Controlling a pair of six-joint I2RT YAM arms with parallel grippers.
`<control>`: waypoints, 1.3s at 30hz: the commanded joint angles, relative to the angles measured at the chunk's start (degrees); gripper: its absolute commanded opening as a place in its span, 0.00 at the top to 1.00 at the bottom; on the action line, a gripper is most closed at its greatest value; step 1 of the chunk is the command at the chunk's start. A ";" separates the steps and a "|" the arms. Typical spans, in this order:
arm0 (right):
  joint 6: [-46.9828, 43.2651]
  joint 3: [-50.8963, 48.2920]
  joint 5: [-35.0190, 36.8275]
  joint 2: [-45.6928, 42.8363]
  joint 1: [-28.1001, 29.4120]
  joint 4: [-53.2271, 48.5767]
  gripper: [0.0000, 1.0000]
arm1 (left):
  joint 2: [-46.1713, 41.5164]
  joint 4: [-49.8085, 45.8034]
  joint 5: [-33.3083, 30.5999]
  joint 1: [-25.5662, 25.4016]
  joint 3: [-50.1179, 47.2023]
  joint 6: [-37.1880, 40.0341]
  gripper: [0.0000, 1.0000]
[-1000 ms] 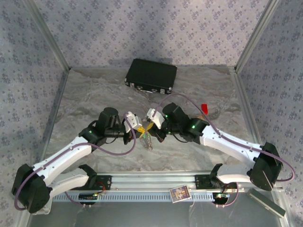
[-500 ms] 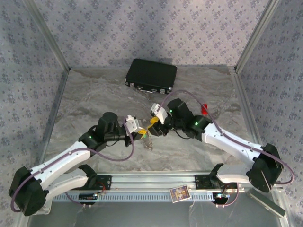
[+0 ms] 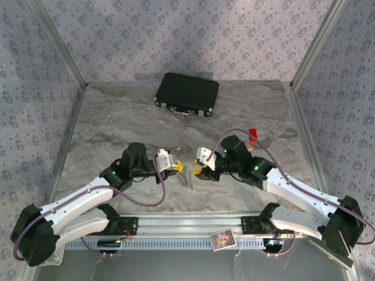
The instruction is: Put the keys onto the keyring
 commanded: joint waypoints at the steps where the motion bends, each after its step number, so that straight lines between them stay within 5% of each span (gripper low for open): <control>1: -1.96 -0.24 -2.15 0.63 0.12 1.64 0.67 | -1.30 3.06 3.26 -0.19 0.25 2.29 1.00; 24: 2.10 1.30 -5.54 4.87 1.05 6.50 0.79 | -1.35 2.30 3.83 -0.48 0.57 2.99 1.00; 32: 1.40 1.31 -4.53 4.65 1.07 6.78 1.00 | -1.92 2.31 4.46 -0.45 0.87 2.31 1.00; 39: -0.81 0.55 -2.25 6.02 0.90 5.82 1.00 | -1.74 4.69 5.96 -0.44 0.62 -1.30 1.00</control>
